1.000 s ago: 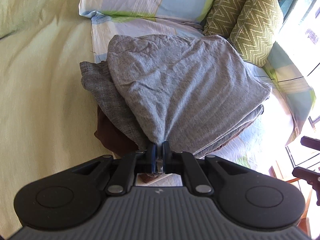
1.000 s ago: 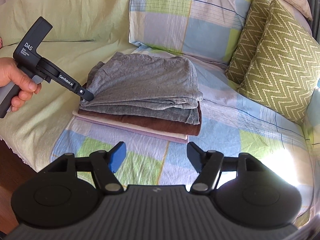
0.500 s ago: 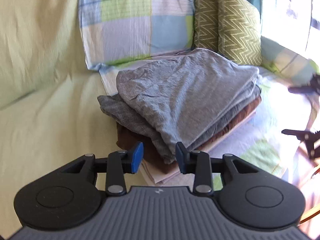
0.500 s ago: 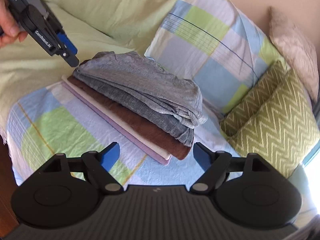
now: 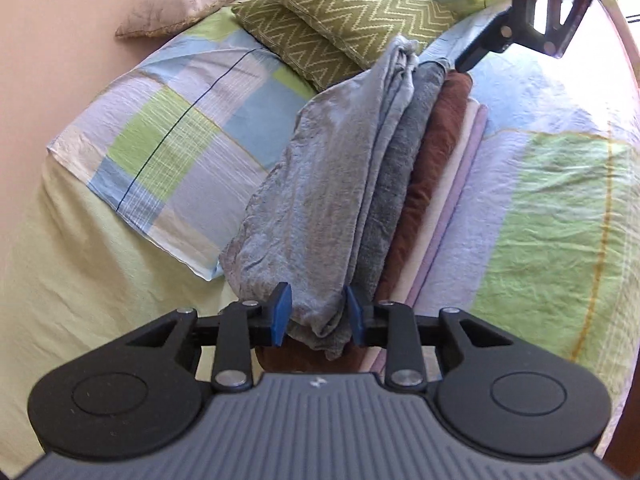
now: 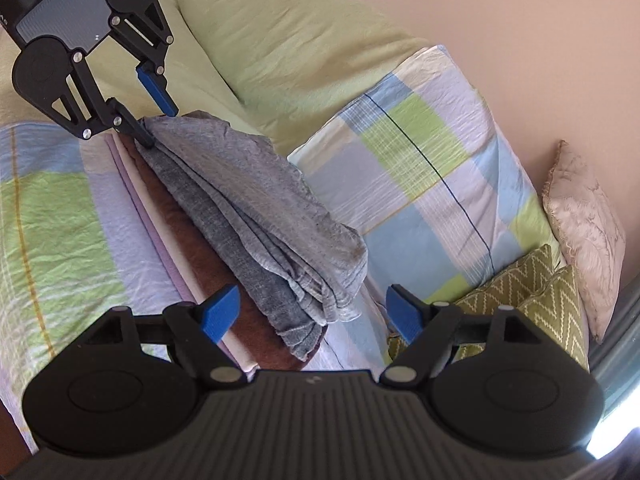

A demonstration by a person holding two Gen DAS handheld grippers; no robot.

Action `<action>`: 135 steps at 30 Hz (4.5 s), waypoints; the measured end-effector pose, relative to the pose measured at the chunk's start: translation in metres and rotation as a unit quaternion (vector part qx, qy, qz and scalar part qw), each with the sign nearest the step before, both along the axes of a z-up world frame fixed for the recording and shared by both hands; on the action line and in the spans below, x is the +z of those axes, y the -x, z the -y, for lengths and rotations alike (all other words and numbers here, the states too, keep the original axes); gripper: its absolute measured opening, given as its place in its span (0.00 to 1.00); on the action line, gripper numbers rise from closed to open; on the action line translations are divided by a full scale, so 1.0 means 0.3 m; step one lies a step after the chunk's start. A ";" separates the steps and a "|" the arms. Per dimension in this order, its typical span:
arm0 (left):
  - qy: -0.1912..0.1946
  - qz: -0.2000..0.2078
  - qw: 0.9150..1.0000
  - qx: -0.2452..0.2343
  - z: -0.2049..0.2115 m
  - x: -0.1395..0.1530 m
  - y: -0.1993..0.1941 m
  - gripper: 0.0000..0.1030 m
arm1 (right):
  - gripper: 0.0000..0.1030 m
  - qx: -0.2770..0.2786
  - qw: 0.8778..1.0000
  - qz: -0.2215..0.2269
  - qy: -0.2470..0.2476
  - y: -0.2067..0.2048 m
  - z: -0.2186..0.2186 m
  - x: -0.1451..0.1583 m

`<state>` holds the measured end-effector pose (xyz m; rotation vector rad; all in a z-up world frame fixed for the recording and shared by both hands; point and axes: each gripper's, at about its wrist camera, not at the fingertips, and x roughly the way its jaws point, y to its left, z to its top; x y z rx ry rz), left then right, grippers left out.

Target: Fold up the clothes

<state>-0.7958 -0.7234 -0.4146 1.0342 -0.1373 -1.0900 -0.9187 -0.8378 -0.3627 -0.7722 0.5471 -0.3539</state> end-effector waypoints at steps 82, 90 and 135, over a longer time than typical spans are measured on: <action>0.176 -0.382 0.872 0.249 -0.078 -0.056 0.038 0.99 | 0.99 -0.205 0.879 0.186 -0.389 0.077 0.029 -0.240; 0.180 -0.377 0.875 0.244 -0.081 -0.066 0.041 1.00 | 0.99 -0.209 0.885 0.191 -0.370 0.065 0.011 -0.251; 0.180 -0.372 0.877 0.244 -0.076 -0.067 0.049 1.00 | 0.99 -0.221 0.887 0.208 -0.349 0.067 -0.024 -0.273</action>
